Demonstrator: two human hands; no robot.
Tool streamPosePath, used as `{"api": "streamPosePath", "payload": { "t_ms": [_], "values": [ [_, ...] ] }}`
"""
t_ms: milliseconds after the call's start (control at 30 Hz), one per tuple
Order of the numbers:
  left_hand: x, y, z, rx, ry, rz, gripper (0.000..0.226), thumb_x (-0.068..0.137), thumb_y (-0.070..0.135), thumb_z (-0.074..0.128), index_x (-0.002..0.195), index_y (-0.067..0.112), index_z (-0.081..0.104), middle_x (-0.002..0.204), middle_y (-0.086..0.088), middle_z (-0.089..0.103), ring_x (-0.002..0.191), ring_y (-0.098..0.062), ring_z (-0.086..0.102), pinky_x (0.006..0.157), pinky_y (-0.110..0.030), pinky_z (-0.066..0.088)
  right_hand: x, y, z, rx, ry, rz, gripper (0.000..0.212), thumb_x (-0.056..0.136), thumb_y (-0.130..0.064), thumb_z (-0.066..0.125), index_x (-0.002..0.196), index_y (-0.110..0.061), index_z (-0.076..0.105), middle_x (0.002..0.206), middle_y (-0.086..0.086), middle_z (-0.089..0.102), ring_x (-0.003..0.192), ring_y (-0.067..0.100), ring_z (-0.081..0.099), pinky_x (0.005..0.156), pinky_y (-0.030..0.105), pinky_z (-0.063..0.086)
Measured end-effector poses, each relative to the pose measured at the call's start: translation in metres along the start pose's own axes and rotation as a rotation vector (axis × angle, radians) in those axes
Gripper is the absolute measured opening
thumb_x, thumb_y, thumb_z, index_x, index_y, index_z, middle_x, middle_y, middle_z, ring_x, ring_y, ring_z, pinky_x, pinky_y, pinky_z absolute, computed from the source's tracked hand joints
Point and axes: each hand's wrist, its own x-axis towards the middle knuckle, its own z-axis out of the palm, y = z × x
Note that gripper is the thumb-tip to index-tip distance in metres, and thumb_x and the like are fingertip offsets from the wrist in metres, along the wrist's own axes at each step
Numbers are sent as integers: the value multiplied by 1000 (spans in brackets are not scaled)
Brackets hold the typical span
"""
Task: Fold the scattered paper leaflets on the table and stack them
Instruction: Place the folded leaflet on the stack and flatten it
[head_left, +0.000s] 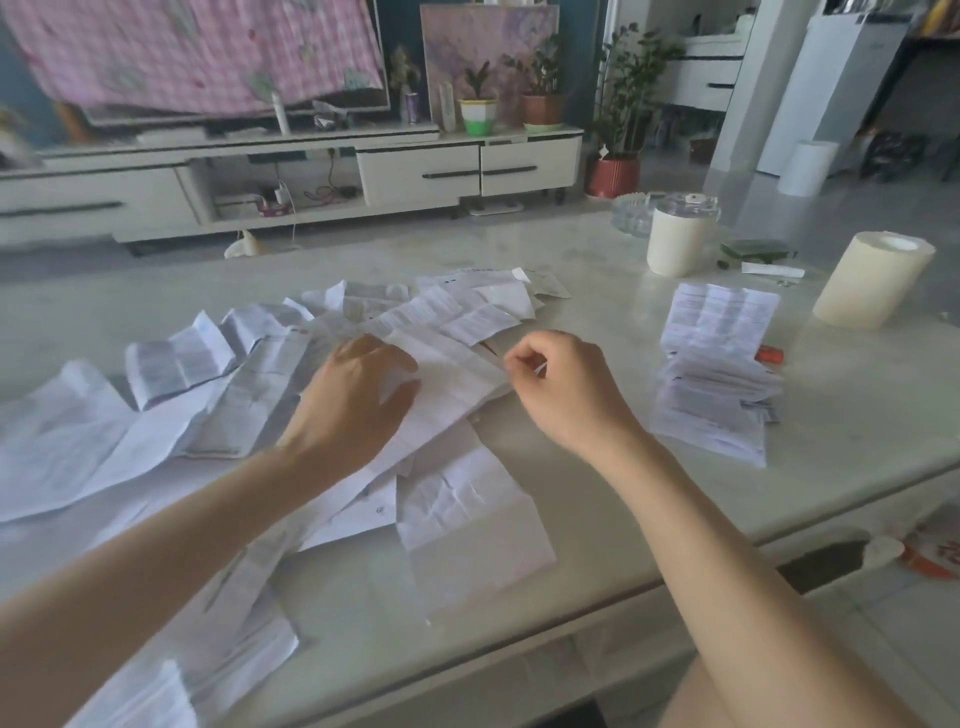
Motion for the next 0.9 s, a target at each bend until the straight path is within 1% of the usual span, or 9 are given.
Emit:
{"api": "streamPosePath", "payload": {
  "t_ms": [100,200,300,400,467,567,633,733,900],
  "values": [
    [0,-14,-7,145,33,23,19,88,12,59,103,12,70,127,-12,55,117,-34,43,96,-39,34,-3,-8,6,-2,-33,-20,17,88,-8,49,85,-4,66,86,5,68,76,21,58,70,32,45],
    [-3,-26,-6,227,-201,-80,32,93,16,48,121,19,62,142,-10,43,131,-31,35,104,-39,31,-5,-13,11,-3,-55,-29,17,88,-7,48,83,-3,65,85,5,67,77,22,59,71,34,48],
    [-5,-30,-2,197,-267,-180,30,93,13,41,117,10,59,122,-12,56,109,-32,52,89,-40,45,-6,-17,14,3,-73,-32,17,87,-8,49,83,-4,65,86,4,67,78,21,59,72,34,49],
    [-5,-27,-4,139,-82,-164,20,92,7,40,86,5,59,105,-15,64,87,-33,56,71,-38,46,-6,-18,17,19,-96,-35,17,89,-9,49,87,-6,65,89,3,67,78,18,58,72,29,45],
    [-3,-21,-13,53,113,-110,21,92,8,46,98,6,65,113,-14,65,99,-33,59,82,-38,46,-6,-18,18,66,-85,-35,17,90,-10,51,99,-10,65,94,1,65,79,15,56,71,23,42],
    [-2,-4,-34,-123,341,-46,21,90,7,56,106,12,69,112,-4,67,102,-22,60,86,-18,37,-5,-22,16,231,-37,-45,36,90,-14,58,125,-17,53,109,-3,57,88,12,54,78,16,41],
    [-1,9,-50,-246,403,-25,19,88,3,57,95,15,71,98,5,67,84,-8,59,74,-5,35,-4,-25,14,340,-23,-78,54,88,-19,62,137,-22,40,124,-6,50,108,9,50,85,6,36],
    [1,24,-74,-388,388,28,25,87,3,60,86,26,67,86,24,61,70,13,55,72,1,37,-4,-30,10,494,-65,-77,73,83,-27,69,144,-26,28,142,-10,39,130,1,35,103,14,28],
    [5,32,-87,-516,206,104,31,84,-1,64,84,30,63,83,23,63,73,13,59,74,-4,44,1,-36,7,589,-95,-95,30,78,-18,74,105,-15,61,105,-13,66,105,4,59,96,21,40]
  ]
}}
